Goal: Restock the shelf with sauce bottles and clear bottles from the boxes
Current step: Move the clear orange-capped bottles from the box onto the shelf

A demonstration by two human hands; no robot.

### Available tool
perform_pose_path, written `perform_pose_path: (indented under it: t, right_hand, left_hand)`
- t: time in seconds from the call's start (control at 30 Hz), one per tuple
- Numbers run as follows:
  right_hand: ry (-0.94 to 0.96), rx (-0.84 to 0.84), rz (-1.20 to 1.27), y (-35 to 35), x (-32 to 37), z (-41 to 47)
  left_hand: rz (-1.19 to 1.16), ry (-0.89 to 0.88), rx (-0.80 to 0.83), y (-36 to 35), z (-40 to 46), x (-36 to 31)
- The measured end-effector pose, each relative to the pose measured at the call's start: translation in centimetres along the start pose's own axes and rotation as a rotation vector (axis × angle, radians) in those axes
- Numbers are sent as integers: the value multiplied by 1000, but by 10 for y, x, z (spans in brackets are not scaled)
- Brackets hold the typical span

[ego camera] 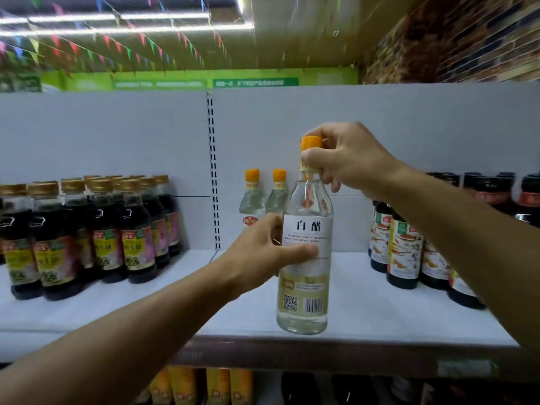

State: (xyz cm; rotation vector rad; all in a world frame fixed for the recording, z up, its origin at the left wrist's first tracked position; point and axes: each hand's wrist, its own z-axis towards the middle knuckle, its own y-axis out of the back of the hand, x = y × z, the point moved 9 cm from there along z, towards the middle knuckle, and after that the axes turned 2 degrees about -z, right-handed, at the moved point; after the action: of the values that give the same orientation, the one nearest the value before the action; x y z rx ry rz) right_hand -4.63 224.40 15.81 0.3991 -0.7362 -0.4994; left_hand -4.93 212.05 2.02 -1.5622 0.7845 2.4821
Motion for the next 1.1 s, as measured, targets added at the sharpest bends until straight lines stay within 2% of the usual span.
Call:
perform_pose_path:
  t: [0.17,0.47,0.87,1.1]
  right_hand:
    - [30,-15,-33,-26,-6,19]
    - [-37,27,-159,-92,-37,55]
    - [-55,54,-295,-136,-62,92]
    - [-58,67,-315,-146,-75,100]
  left_hand:
    - [-31,11,-27,17,11,31]
    - [114,105,-114,64,27,125]
    - [182,148,-103,101,61,170]
    - [138,170,-82,104,72,187]
